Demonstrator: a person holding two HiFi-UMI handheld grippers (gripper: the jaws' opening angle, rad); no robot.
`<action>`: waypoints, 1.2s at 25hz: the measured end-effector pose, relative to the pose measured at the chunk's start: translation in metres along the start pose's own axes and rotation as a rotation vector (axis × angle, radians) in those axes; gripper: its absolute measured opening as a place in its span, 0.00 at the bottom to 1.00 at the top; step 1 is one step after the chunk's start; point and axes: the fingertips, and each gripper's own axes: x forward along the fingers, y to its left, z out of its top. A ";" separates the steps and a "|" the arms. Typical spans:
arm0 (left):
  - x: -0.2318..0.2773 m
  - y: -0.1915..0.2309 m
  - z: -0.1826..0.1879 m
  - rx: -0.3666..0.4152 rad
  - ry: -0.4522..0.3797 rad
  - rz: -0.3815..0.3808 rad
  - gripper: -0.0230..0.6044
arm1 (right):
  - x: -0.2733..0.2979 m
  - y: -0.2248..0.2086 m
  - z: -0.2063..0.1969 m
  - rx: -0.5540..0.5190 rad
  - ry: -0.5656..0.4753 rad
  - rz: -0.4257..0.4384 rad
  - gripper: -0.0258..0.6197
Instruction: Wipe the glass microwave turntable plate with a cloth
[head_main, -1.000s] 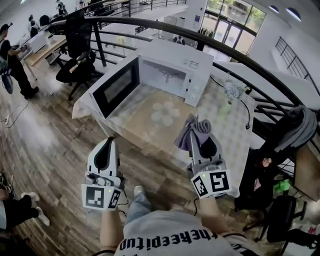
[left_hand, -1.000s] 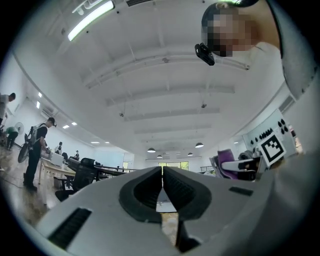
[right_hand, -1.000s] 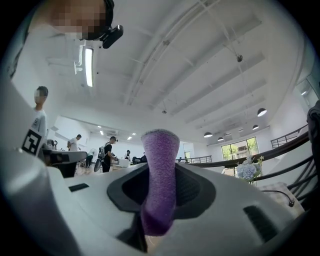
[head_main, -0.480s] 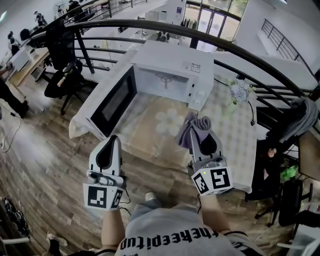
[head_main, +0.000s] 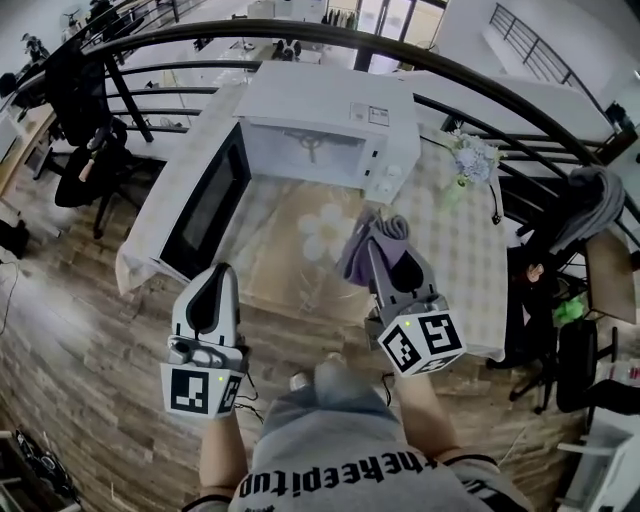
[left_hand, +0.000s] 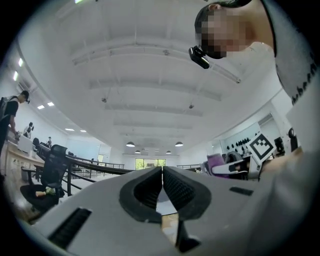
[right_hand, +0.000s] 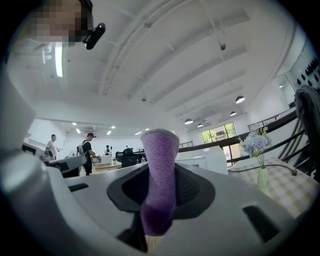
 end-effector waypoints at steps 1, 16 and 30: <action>0.003 0.002 -0.003 -0.009 0.006 -0.007 0.05 | 0.004 -0.002 -0.007 0.009 0.023 -0.009 0.21; 0.064 0.018 -0.056 -0.057 0.057 -0.023 0.05 | 0.088 -0.064 -0.176 0.172 0.458 -0.121 0.20; 0.091 0.033 -0.082 -0.029 0.120 -0.014 0.05 | 0.161 -0.063 -0.273 0.069 0.732 -0.052 0.20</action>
